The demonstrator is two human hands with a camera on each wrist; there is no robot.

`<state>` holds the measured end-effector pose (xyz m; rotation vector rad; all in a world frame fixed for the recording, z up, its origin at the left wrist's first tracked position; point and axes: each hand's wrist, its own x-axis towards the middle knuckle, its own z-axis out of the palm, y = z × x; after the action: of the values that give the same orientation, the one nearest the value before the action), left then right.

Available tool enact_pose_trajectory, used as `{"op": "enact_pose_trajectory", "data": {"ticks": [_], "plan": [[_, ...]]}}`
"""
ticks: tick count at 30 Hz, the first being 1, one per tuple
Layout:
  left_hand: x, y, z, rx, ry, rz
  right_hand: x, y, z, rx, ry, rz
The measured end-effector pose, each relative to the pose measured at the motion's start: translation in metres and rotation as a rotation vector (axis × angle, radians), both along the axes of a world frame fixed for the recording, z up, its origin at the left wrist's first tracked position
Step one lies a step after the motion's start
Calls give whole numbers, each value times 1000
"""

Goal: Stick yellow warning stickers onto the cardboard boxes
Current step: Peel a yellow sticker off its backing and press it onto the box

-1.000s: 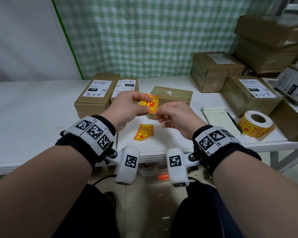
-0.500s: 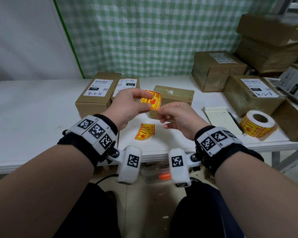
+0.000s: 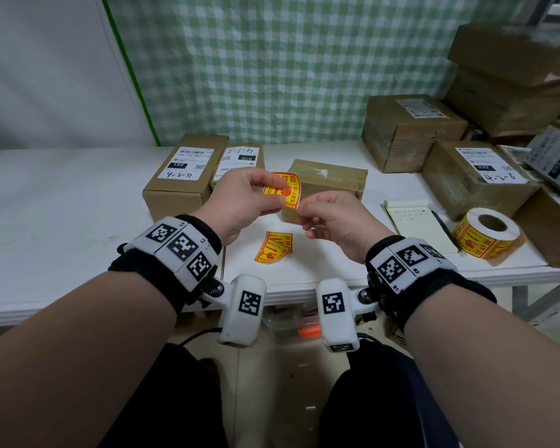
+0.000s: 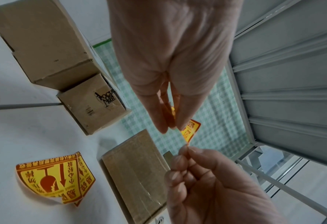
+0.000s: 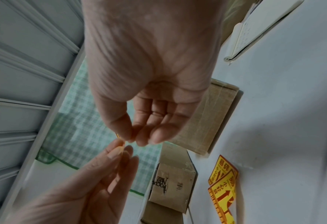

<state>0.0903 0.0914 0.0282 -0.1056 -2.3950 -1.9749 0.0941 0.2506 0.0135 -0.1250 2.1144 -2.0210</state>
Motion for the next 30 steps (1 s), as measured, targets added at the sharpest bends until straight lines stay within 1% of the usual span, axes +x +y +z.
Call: {"op": "enact_pose_trajectory", "data": {"ticks": [2,5,8,11,14,19,21,24,30], "plan": [[1,1,0,-66,-4,-28,0,0,2,-7,13,-6],[2,2,1,-214,34,-61,-1,-1,4,2,37,-5],[1,3,4,-310,75,-82,-3,-1,5,27,58,-25],[1,6,9,-470,153,-75,-5,0,5,51,72,-45],[1,9,14,-559,182,-71,-6,1,5,100,94,-47],[2,10,15,-555,159,-55,-5,0,6,123,109,-24],[3,10,13,-508,148,-63,-4,1,7,109,104,-16],[4,9,10,-414,87,-91,-3,3,9,105,103,7],[4,11,8,-394,65,-106,-3,5,10,145,108,29]]}}
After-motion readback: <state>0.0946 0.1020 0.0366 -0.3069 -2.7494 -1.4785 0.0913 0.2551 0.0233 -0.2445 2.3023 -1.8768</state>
